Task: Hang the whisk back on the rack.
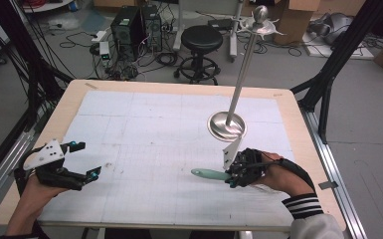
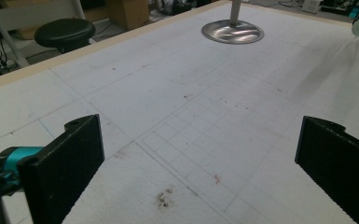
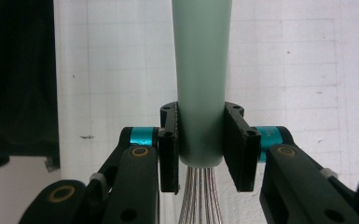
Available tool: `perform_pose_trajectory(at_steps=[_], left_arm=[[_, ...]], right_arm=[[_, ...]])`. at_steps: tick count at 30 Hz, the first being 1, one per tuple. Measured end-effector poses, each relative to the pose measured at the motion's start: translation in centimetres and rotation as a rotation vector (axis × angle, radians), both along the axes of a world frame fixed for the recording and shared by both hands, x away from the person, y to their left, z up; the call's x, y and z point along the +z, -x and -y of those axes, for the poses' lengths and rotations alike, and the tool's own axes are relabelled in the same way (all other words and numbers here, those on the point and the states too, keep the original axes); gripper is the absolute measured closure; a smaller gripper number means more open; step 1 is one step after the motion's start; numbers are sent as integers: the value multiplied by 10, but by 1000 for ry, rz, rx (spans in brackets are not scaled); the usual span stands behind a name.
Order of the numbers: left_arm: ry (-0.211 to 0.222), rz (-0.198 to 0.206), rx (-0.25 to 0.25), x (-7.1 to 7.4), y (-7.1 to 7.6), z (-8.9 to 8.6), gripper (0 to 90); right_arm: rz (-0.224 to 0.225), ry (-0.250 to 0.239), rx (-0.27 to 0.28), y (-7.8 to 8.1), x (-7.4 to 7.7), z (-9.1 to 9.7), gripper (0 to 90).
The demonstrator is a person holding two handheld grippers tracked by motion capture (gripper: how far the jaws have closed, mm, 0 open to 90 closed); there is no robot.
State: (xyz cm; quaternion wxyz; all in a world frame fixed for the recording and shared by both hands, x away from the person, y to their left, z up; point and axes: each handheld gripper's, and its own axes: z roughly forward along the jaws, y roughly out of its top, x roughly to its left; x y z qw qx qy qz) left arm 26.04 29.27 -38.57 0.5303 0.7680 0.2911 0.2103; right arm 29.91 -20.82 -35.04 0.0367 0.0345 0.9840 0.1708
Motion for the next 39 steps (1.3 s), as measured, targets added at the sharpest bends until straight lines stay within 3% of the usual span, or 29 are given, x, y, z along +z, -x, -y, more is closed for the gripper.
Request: perform_pose_trajectory(at_steps=[13,20,26,28,39], left_arm=[[-2,1,0,0,1,0,17],[-3,1,1,0,1,-1,17],[-2,1,2,0,0,-1,17],[0,2,2,0,0,-1,17],[4,3,1,1,0,1,17]], right_arm=[[13,-74,-4,-1,15,10,696],[34,-156,-24,-3,31,22,696],[30,-241,-77,-5,41,34,695],[38,-270,-65,-5,43,37,696],[43,-425,-112,-7,60,59,695]])
